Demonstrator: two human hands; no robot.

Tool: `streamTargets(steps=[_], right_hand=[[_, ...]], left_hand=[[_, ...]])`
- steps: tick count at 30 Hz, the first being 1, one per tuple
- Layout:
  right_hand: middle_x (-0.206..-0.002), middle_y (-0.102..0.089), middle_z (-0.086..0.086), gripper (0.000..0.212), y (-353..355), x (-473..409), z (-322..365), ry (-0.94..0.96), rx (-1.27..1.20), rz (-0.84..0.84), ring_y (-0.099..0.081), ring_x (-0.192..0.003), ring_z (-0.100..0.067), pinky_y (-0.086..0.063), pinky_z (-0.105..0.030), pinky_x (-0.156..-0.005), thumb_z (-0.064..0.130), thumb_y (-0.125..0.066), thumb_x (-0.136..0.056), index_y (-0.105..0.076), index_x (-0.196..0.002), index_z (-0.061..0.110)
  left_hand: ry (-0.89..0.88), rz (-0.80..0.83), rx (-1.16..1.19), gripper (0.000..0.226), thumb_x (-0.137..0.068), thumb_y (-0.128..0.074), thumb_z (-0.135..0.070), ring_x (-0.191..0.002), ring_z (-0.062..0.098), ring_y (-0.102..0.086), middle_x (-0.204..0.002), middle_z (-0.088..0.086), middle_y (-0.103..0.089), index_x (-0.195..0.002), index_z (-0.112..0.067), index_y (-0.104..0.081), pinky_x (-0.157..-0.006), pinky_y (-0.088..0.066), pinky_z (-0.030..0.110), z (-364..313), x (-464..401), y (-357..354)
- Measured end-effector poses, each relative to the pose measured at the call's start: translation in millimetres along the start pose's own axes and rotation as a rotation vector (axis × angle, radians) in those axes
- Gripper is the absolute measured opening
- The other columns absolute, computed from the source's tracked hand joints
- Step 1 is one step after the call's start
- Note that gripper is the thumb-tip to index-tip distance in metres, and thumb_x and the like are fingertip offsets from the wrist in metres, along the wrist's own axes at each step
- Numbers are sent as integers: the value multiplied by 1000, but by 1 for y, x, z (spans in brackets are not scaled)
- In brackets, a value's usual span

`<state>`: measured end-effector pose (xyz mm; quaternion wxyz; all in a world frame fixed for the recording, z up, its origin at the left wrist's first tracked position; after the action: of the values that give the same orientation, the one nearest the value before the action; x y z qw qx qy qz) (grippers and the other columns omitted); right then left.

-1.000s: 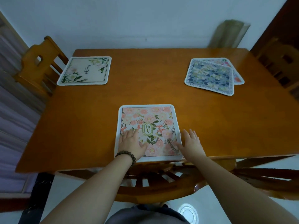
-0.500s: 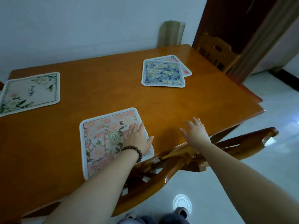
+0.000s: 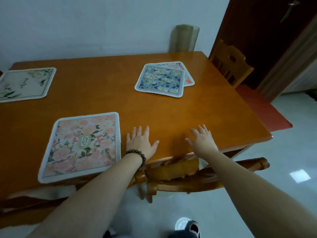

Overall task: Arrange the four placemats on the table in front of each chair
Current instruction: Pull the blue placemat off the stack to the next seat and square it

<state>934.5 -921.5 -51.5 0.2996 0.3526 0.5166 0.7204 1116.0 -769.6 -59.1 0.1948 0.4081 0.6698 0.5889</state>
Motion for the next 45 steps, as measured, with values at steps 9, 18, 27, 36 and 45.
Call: streamTargets(steps=[9, 18, 27, 36, 45], right_hand=[[-157, -16, -15, 55, 17, -46, -75, 204, 25, 91, -2, -146, -30, -5, -44, -117, 47, -39, -97, -31, -144, 20], [-158, -15, -14, 56, 15, -94, -73, 277, 13, 122, -1, -146, -30, -5, -44, -117, 47, -40, -96, -31, -145, 21], [-158, -11, -15, 56, 20, -179, -47, 212, 28, 110, 1, -146, -30, -6, -44, -118, 46, -40, -97, -30, -145, 20], [-159, -9, -14, 58, 23, -274, -33, 191, 26, 62, 3, -146, -29, -5, -43, -118, 42, -45, -96, -27, -147, 21], [-159, -3, -14, 68, 6, -381, -51, 303, 56, 24, 6, -146, -28, 0, -42, -117, 17, -51, -94, -15, -150, 28]], left_hand=[[175, -17, 27, 78, -89, -33, -65, -146, 26, -3, -159, 7, -9, -151, -26, -8, -116, -6, 49, -94, -2, -13], [226, -65, 52, 78, -89, -35, -64, -146, 27, -1, -159, 7, -9, -151, -26, -8, -116, -6, 50, -103, -46, -2], [189, -70, 53, 79, -88, -37, -64, -146, 27, -1, -159, 9, -9, -151, -26, -8, -116, -5, 50, -84, -132, 9], [108, -38, 24, 84, -85, -37, -68, -146, 28, 1, -159, 10, -6, -151, -26, -4, -116, -4, 50, -85, -237, 3], [33, -67, 18, 97, -76, -43, -76, -145, 31, 3, -159, 14, -1, -150, -25, -6, -114, -1, 54, -136, -332, -33]])
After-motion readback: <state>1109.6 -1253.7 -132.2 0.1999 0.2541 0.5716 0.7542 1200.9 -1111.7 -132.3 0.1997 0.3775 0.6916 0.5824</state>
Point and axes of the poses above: each hand's wrist, its own x-axis away from the middle knuckle, its own y-axis out of the back of the hand, z = x × y, the point moved 3 cm from there along -x, towards the middle knuckle
